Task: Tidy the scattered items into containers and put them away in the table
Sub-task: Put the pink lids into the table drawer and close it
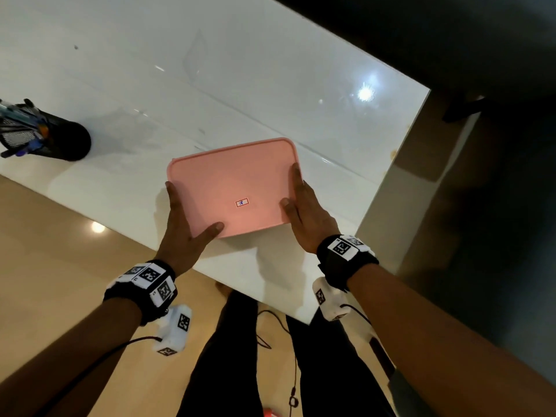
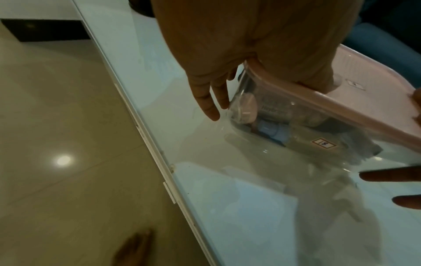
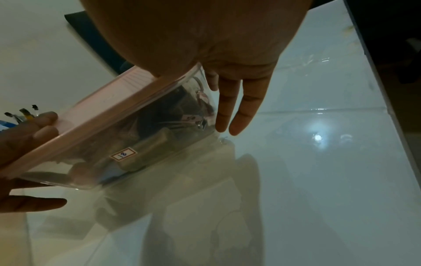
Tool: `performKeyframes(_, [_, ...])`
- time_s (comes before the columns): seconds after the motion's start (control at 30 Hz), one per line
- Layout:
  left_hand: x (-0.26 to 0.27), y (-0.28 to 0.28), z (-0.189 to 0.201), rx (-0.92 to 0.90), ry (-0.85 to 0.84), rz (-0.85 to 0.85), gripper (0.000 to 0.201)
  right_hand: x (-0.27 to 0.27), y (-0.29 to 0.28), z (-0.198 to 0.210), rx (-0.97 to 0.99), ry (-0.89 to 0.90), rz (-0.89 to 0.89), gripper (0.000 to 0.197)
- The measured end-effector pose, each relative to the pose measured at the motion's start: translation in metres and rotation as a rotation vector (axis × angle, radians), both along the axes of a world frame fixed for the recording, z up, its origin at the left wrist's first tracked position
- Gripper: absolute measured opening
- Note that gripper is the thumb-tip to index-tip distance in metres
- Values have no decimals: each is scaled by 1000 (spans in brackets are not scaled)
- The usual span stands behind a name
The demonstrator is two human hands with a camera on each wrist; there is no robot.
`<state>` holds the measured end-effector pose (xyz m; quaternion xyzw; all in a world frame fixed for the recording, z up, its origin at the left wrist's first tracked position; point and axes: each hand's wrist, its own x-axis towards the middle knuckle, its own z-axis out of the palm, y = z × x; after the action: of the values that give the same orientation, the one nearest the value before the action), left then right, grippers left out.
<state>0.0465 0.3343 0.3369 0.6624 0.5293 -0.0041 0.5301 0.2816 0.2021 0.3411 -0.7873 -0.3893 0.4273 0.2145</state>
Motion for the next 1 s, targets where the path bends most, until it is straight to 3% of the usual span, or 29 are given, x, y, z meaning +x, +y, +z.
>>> performKeyframes(0.23, [3, 4, 2, -55, -22, 162, 124, -14, 3, -2, -8, 148, -272, 77])
performKeyframes(0.4, [-33, 26, -7, -203, -171, 50, 86, -53, -6, 1, -45, 173, -523, 57])
performKeyframes(0.57, [-114, 47, -12, -253, -226, -104, 77, -173, -22, 4, -97, 93, -750, 41])
performKeyframes(0.63, [-148, 54, -13, -228, -222, -156, 70, -224, -22, 5, -70, 51, -846, 49])
performKeyframes(0.77, [-189, 65, -17, -233, -141, -263, 71, -289, -18, -3, 34, 158, -1096, 53])
performKeyframes(0.87, [-202, 66, -11, -410, -150, -87, 67, -322, -18, -6, 72, 219, -1232, 52])
performKeyframes(1.0, [-241, 70, -13, -388, -141, -16, 91, -372, -29, -7, 53, 251, -1227, 50])
